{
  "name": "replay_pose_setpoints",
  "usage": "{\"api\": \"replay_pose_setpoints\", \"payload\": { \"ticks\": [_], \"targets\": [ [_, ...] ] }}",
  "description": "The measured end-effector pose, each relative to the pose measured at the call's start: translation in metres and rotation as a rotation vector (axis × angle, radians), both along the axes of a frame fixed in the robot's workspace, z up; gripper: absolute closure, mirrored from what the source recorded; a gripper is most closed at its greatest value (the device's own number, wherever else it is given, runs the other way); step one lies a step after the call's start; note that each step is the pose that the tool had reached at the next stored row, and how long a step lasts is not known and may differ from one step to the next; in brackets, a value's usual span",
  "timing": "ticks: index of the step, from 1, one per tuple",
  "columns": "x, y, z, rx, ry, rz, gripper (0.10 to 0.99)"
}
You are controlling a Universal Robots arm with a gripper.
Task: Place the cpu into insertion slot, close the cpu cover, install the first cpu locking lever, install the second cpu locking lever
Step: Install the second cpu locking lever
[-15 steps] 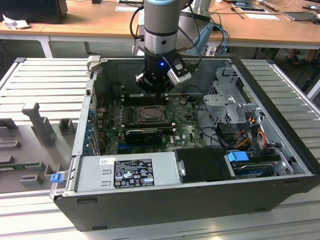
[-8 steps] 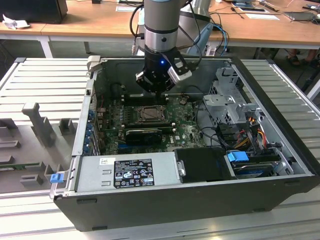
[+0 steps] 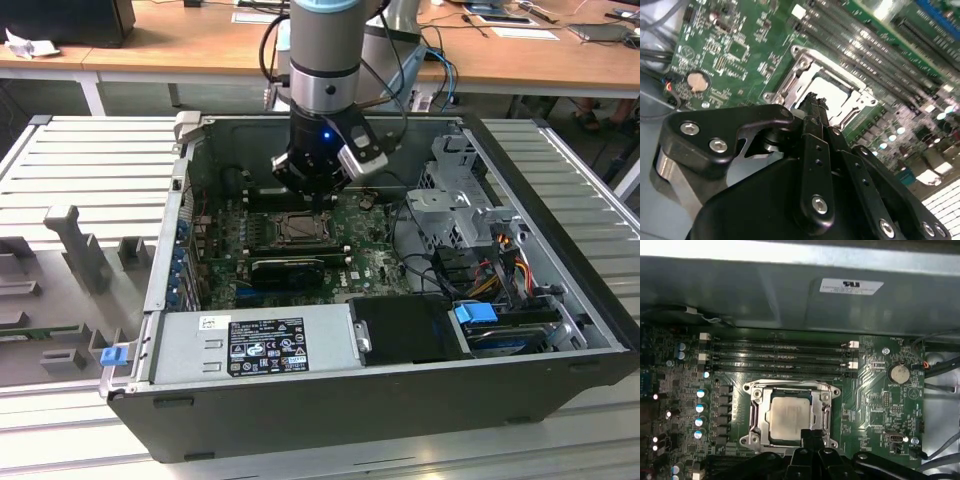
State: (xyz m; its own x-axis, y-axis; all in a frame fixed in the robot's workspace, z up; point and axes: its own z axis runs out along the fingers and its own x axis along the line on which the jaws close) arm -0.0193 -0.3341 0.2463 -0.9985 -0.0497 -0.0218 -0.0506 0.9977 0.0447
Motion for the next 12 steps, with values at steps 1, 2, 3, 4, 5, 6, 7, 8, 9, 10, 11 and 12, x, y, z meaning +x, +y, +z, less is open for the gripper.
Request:
{"api": "replay_pose_setpoints", "payload": {
  "ticks": [1,2,3,4,5,6,7,8,9,10,11,12],
  "targets": [
    [0.0001,-0.0034,-0.0006,0.0,0.0151,0.0,0.98],
    [0.0002,-0.006,-0.0012,0.0,0.0249,0.0,0.98],
    [0.0001,-0.0087,-0.0021,0.0,0.0284,0.0,0.98],
    [0.0001,-0.0128,-0.0033,0.0,0.0292,0.0,0.98],
    [0.0001,-0.0156,-0.004,0.0,0.0293,0.0,0.98],
    [0.0001,-0.0191,-0.0048,0.0,0.0293,0.0,0.98],
    [0.0001,-0.0224,-0.0054,0.0,0.0292,0.0,0.98],
    [0.0002,-0.0241,-0.0057,0.001,0.0289,0.0,0.98],
    [0.0001,-0.0262,-0.0061,0.006,0.0283,0.0,0.98],
    [0.0001,-0.0272,-0.0066,0.009,0.0277,0.001,0.98],
    [0.0,-0.0288,-0.0071,0.012,0.0277,0.001,0.98],
    [-0.0001,-0.0326,-0.0082,0.017,0.0277,0.002,0.98]
  ]
}}
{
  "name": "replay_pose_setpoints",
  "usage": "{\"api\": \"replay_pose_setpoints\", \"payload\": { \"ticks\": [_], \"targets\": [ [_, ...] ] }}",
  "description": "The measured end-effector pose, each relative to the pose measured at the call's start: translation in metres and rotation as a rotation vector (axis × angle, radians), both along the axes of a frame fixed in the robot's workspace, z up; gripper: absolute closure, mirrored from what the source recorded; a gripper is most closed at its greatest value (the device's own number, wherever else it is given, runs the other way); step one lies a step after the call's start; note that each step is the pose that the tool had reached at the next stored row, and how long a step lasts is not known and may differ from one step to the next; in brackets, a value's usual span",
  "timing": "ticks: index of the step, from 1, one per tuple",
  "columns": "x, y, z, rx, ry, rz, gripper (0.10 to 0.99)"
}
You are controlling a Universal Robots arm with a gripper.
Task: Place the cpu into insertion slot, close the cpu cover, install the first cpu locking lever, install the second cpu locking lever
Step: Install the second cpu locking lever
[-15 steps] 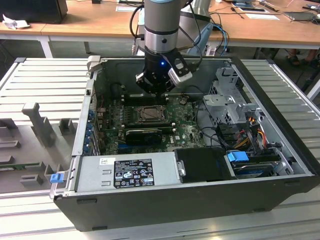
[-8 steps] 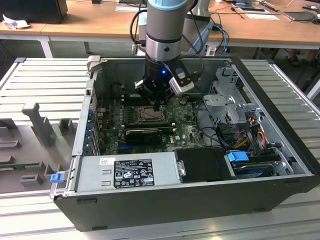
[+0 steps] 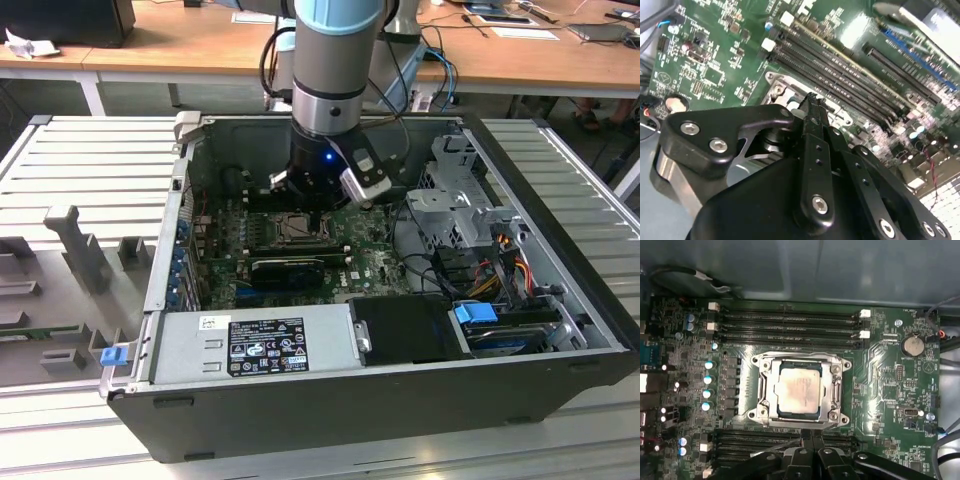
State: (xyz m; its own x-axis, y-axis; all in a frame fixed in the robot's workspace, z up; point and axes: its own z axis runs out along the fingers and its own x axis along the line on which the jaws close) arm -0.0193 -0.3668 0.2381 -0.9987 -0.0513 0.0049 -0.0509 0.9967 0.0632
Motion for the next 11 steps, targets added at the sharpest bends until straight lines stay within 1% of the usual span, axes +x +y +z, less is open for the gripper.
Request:
{"api": "replay_pose_setpoints", "payload": {
  "ticks": [1,2,4,6,7,9,10,11],
  "targets": [
    [-0.0006,-0.003,-0.0008,0.004,0.0,0.0,0.98],
    [-0.0015,-0.0042,-0.001,0.006,0.0,0.001,0.98],
    [-0.0074,-0.0066,-0.0015,0.011,0.0001,0.003,0.98],
    [-0.0253,-0.0071,-0.0028,0.014,-0.0001,0.005,0.98],
    [-0.0274,-0.0071,-0.0038,0.014,0.0001,0.014,0.98],
    [-0.0287,-0.0072,-0.0088,0.017,0.0004,0.05,0.98],
    [-0.029,-0.0071,-0.0109,0.018,0.0006,0.058,0.98],
    [-0.0306,-0.0071,-0.0145,0.019,0.0006,0.067,0.98]
  ]
}}
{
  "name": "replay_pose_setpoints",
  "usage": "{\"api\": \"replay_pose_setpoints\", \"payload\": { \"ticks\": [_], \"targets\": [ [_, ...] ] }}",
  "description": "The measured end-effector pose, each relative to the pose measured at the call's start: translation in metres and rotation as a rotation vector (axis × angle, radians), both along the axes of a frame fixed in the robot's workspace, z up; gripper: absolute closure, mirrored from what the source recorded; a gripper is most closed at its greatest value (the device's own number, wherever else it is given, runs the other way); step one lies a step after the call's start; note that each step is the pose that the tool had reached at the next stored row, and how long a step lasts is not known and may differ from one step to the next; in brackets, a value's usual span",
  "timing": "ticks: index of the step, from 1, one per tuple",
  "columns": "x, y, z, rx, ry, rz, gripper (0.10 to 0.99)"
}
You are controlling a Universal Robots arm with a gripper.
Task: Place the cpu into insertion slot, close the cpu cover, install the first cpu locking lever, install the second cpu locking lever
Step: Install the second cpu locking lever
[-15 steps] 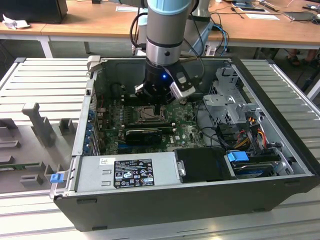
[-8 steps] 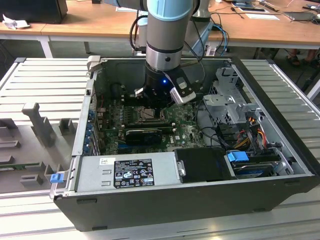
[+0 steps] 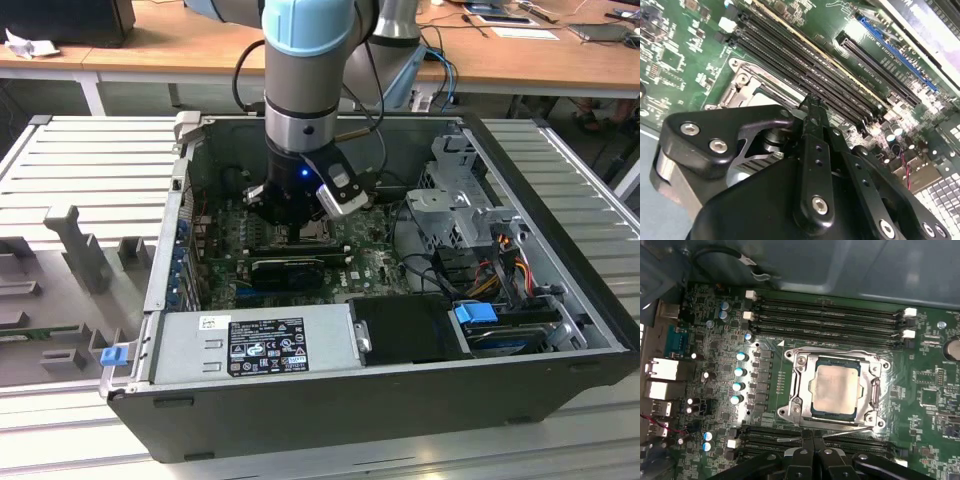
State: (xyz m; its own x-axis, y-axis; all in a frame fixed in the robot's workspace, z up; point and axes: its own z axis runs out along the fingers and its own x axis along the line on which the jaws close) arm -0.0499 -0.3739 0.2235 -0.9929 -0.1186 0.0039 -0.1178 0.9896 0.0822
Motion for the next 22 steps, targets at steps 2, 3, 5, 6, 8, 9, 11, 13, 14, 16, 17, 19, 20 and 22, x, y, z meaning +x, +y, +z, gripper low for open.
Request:
{"api": "replay_pose_setpoints", "payload": {
  "ticks": [2,3,5,6,8,9,11,13,14,16,17,19,20,22],
  "targets": [
    [-0.0032,0.0,-0.0062,0.0,0.0,0.005,0.98],
    [-0.0044,0.0,-0.0077,0.001,0.0,0.006,0.98],
    [-0.0082,-0.0001,-0.0099,0.01,0.0002,0.008,0.98],
    [-0.0092,0.0,-0.0108,0.015,0.0001,0.008,0.98],
    [-0.011,0.0,-0.012,0.026,0.0,0.008,0.98],
    [-0.0134,0.0,-0.0124,0.041,-0.0002,0.009,0.98],
    [-0.0149,-0.0003,-0.0143,0.058,-0.0002,0.009,0.98],
    [-0.0162,-0.0032,-0.0155,0.095,-0.0002,0.009,0.98],
    [-0.0161,-0.0061,-0.0161,0.103,-0.0006,0.008,0.98],
    [-0.0162,-0.0118,-0.0161,0.115,-0.0005,0.008,0.98],
    [-0.0162,-0.0132,-0.0161,0.118,-0.0005,0.009,0.98],
    [-0.0162,-0.0149,-0.0161,0.118,-0.0004,0.008,0.98],
    [-0.0162,-0.0166,-0.0161,0.118,-0.0004,0.008,0.98],
    [-0.0162,-0.0188,-0.016,0.119,-0.0005,0.008,0.98]
  ]
}}
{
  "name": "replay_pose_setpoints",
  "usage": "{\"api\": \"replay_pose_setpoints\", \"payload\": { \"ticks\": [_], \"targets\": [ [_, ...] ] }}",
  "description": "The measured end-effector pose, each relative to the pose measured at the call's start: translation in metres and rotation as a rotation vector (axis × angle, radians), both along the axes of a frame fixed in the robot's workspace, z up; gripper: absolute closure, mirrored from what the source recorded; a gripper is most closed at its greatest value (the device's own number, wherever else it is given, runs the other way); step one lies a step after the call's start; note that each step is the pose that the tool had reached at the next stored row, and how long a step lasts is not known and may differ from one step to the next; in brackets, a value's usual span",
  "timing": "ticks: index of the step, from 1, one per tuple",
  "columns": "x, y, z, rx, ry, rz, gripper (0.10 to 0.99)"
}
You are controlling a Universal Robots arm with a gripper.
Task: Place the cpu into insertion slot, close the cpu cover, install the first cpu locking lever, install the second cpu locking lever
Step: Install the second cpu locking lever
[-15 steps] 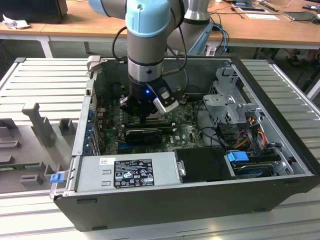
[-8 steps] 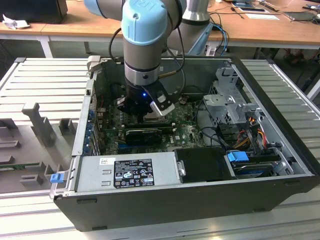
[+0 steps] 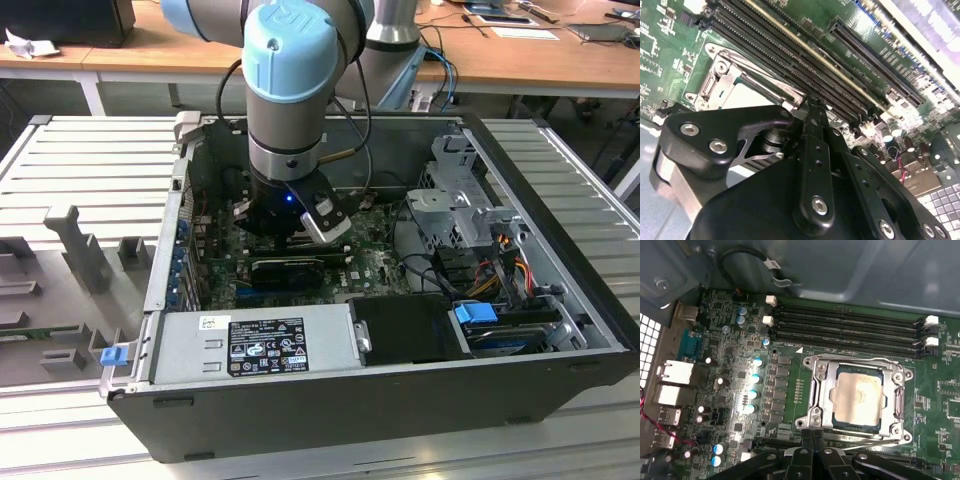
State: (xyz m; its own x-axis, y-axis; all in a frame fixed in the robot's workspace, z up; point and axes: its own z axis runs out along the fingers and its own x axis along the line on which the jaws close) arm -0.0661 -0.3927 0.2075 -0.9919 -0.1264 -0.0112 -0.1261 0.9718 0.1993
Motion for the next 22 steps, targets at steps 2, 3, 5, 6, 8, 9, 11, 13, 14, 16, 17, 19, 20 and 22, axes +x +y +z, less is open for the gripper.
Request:
{"api": "replay_pose_setpoints", "payload": {
  "ticks": [2,3,5,6,8,9,11,13,14,16,17,19,20,22],
  "targets": [
    [0.0,-0.0008,0.0004,0.002,0.0001,0.0,0.98],
    [-0.0001,-0.0009,0.0021,0.002,0.0001,0.0,0.98],
    [0.0,-0.0009,0.007,0.006,0.0,0.0,0.98],
    [0.0,-0.0009,0.0075,0.007,0.0001,0.0,0.98],
    [-0.0014,-0.0013,0.0074,0.012,0.0,0.0,0.98],
    [-0.0048,-0.0019,0.0067,0.019,-0.0002,0.0,0.98],
    [-0.0072,-0.0023,0.0033,0.024,-0.0003,0.0,0.98],
    [-0.0071,-0.0023,-0.0014,0.027,-0.0002,0.0,0.98],
    [-0.0066,-0.0024,-0.0036,0.03,-0.0002,0.0,0.98],
    [-0.0056,-0.0023,-0.0059,0.045,-0.0001,0.0,0.98],
    [-0.0053,-0.0023,-0.0064,0.047,0.0003,0.0,0.98],
    [-0.0052,-0.0024,-0.0074,0.054,0.0005,0.0,0.98],
    [-0.0051,-0.0023,-0.008,0.059,0.0002,0.0,0.98],
    [-0.005,-0.0023,-0.0096,0.066,0.0,0.0,0.98]
  ]
}}
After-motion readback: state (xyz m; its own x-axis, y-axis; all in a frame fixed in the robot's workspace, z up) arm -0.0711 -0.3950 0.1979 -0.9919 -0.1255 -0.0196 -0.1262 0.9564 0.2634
